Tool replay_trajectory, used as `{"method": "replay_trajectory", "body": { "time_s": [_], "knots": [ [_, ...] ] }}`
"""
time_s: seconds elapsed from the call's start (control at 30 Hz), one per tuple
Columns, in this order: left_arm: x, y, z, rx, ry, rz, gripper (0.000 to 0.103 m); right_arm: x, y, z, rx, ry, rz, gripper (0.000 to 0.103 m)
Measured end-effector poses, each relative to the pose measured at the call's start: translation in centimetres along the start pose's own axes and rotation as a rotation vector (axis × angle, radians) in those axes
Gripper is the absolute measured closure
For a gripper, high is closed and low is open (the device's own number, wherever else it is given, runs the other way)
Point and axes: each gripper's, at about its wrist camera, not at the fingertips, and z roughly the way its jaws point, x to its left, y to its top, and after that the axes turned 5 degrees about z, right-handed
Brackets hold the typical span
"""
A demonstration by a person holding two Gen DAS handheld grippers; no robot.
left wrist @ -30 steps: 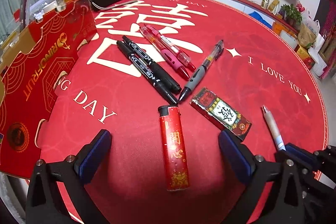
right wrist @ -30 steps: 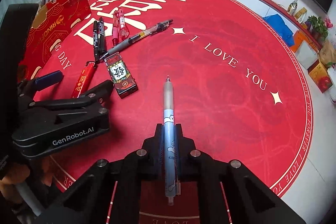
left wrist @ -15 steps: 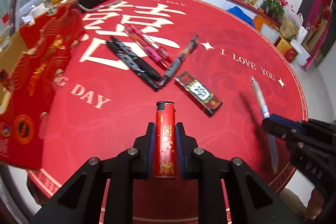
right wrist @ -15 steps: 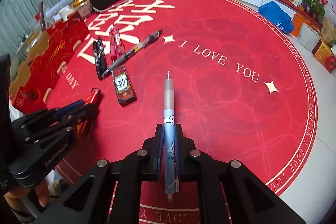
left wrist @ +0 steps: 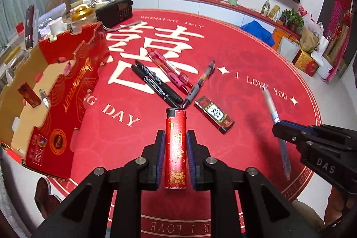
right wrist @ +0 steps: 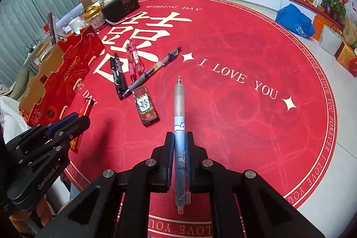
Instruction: Organize rigid objects
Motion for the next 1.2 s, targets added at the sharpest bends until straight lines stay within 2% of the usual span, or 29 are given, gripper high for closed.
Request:
{"method": "replay_trajectory", "body": {
  "time_s": [0.2, 0.67, 1.2],
  "knots": [
    [1.0, 0.5, -1.5, -0.048, 0.005, -0.022, 0.083, 1.7, 0.6, -0.5, -0.03, -0.03, -0.053, 0.093],
    [5.5, 1.5, -4.8, -0.156, 0.038, -0.111, 0.083, 8.4, 3.5, -1.4, -0.082, 0.009, -0.172, 0.093],
    [13.8, 0.4, -6.6, -0.205, 0.156, -0.269, 0.083, 17.4, 5.1, -0.6, -0.093, 0.088, -0.339, 0.093]
  ]
}}
